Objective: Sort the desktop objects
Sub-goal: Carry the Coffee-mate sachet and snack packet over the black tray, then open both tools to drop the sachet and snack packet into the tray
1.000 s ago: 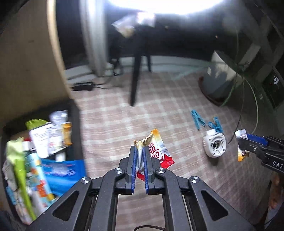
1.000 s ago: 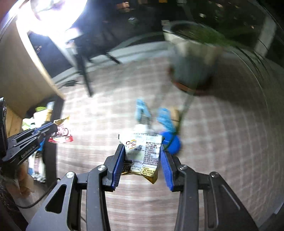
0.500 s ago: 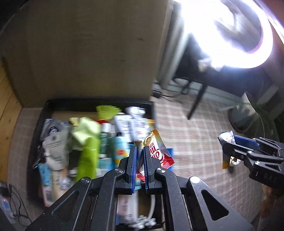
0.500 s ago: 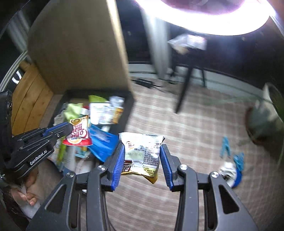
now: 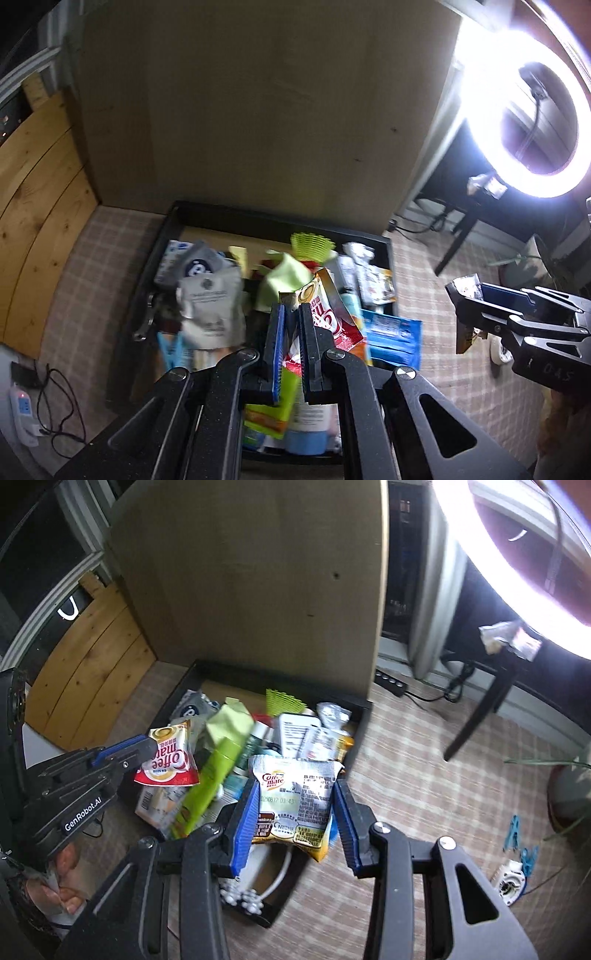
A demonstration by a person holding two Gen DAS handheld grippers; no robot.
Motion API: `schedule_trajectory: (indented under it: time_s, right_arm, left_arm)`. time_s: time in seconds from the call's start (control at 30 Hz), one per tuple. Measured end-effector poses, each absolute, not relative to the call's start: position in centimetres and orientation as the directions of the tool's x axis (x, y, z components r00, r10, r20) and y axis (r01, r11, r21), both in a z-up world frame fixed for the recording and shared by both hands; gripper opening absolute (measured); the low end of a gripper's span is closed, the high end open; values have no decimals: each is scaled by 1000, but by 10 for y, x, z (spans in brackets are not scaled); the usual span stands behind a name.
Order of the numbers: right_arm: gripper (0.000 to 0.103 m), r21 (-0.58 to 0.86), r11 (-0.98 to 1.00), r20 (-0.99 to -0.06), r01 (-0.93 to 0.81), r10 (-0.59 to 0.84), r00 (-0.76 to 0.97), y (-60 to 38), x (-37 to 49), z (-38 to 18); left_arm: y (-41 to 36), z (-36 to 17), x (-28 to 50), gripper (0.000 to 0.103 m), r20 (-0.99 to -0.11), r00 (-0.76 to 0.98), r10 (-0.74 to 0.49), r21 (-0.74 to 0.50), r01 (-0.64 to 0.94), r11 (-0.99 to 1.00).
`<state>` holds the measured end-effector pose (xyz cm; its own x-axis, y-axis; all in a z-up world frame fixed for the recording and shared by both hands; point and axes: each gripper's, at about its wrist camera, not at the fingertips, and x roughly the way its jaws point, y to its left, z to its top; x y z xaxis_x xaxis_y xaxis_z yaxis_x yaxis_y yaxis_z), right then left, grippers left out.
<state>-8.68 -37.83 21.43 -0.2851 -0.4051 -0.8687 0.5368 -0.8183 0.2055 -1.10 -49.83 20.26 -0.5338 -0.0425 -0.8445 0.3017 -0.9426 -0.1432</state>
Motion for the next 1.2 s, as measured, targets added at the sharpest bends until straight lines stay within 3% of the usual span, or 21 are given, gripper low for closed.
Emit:
schedule_trajectory:
  time_s: [0.97, 1.0, 1.07, 1.1, 1.2]
  right_arm:
    - [40, 181, -794, -902, 581, -369, -223, -487, -147, 172]
    - [41, 186, -789, -900, 586, -376, -220, -488, -148, 171]
    - [53, 177, -793, -904, 582, -365, -222, -489, -152, 169]
    - [64, 177, -798, -906, 576, -362, -222, -489, -153, 168]
    - [66, 188, -803, -900, 565, -371, -229, -483, -155, 168]
  left_arm:
    - [-591, 156, -84, 8, -869, -493, -50, -172, 393, -903]
    - [-592, 156, -86, 11, -867, -496, -48, -173, 390, -904]
    - [-593, 155, -88, 37, -870, -488, -67, -161, 410, -898]
    - [-594, 155, -89, 54, -869, -490, -67, -165, 415, -895]
    - [-594, 155, -89, 53, -865, -496, -77, -160, 418, -894]
